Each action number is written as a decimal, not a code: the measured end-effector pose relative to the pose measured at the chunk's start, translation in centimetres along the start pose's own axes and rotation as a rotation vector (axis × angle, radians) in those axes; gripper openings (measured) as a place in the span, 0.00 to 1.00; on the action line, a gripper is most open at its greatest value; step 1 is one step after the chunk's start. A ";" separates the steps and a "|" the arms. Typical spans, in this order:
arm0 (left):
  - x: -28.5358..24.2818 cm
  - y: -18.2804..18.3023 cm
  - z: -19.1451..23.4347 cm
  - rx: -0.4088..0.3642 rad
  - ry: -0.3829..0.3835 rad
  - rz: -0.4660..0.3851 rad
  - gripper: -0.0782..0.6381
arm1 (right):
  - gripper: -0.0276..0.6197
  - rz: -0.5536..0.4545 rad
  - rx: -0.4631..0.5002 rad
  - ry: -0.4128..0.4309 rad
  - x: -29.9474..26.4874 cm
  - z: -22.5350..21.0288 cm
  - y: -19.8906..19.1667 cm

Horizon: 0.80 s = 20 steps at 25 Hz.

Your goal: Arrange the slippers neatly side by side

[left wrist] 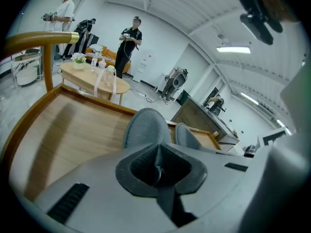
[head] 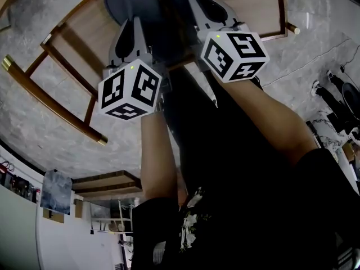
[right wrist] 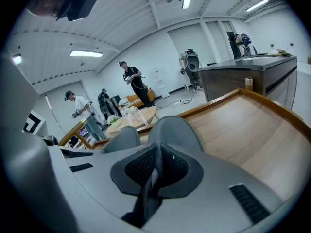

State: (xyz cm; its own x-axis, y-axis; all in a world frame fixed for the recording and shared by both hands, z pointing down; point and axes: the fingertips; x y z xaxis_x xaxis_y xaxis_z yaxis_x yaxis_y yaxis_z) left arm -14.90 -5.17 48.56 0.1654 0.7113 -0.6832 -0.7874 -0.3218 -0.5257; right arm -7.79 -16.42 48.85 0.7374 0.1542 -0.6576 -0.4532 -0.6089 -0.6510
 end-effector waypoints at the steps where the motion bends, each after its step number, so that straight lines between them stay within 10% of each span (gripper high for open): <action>1: -0.1 0.0 -0.1 0.000 0.001 0.000 0.13 | 0.08 0.002 0.007 0.005 0.0 0.1 0.0; 20: -2.8 -1.2 -0.9 -0.015 0.000 0.040 0.18 | 0.10 0.077 0.112 0.071 -1.1 0.3 -1.2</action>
State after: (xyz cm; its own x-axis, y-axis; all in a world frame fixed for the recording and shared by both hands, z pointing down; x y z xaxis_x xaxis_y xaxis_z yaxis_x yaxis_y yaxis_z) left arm -13.93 -7.32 50.62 0.1335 0.6977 -0.7038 -0.7847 -0.3594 -0.5051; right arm -8.27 -15.66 50.24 0.7297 0.0527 -0.6817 -0.5601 -0.5257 -0.6402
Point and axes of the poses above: the fingertips, and each gripper's own axes: x backward along the fingers, z to its left, y out of its top, and after that the axes turned 8 degrees about z, right-handed
